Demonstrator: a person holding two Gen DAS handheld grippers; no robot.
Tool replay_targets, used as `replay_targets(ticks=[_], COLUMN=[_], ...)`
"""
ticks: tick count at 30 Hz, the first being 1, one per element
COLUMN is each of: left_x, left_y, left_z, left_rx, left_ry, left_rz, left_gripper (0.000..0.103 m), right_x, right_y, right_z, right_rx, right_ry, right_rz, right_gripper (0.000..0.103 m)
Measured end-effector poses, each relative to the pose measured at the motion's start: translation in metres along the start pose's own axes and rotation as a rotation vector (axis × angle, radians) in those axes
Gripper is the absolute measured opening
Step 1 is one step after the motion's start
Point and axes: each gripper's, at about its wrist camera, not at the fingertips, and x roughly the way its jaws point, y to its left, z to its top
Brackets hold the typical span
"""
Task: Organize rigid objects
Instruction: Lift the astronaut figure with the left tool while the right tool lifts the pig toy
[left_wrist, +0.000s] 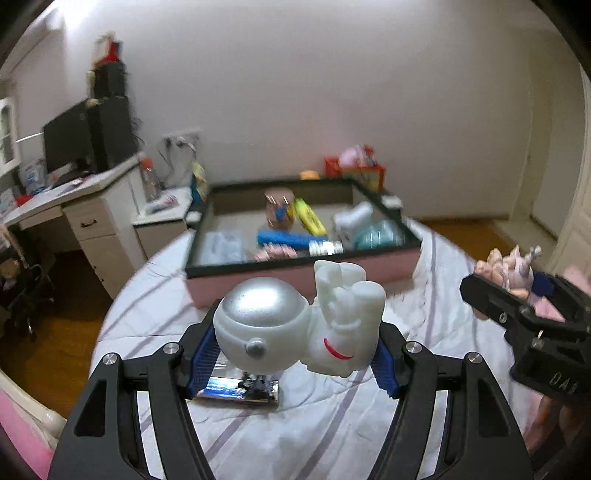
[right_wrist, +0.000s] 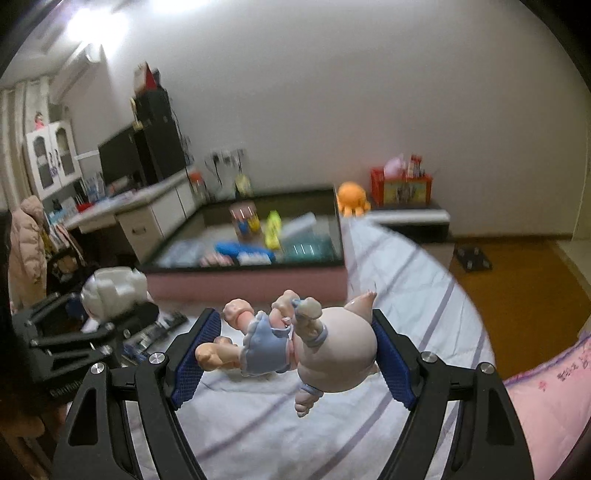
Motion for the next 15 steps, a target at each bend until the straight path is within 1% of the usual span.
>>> replay_targets(ticks=[2,5,11,13,14,15], left_x=[-0.018,-0.046,-0.094,-0.108,-0.114,-0.119], left_y=[0.004,0.008,0.017,0.021,0.021,0.022], left_z=[0.002,0.005,0.010,0.010,0.011,0.012], left_rx=[-0.012,-0.017,-0.037,-0.051,-0.048,-0.050], left_ry=[-0.039,-0.089,-0.177,-0.217,-0.229,-0.242], left_rz=[0.026,0.058,0.085,0.089,0.087,0.089], left_gripper=[0.070,0.070,0.070,0.070,0.070,0.070], right_x=[-0.017,-0.038,-0.071,-0.080,-0.086,-0.092], right_y=[0.013,0.031,0.062,0.069,0.074,0.077], right_z=[0.005,0.015,0.026,0.029,0.032,0.034], right_rx=[-0.025,-0.052,-0.112,-0.126,-0.137,-0.143], right_ry=[-0.054,-0.112,-0.192,-0.216,-0.239,-0.259], right_rz=[-0.011,-0.003,-0.009,-0.008,-0.008,-0.010], right_gripper=[0.081,0.081,0.081,0.077,0.069,0.068])
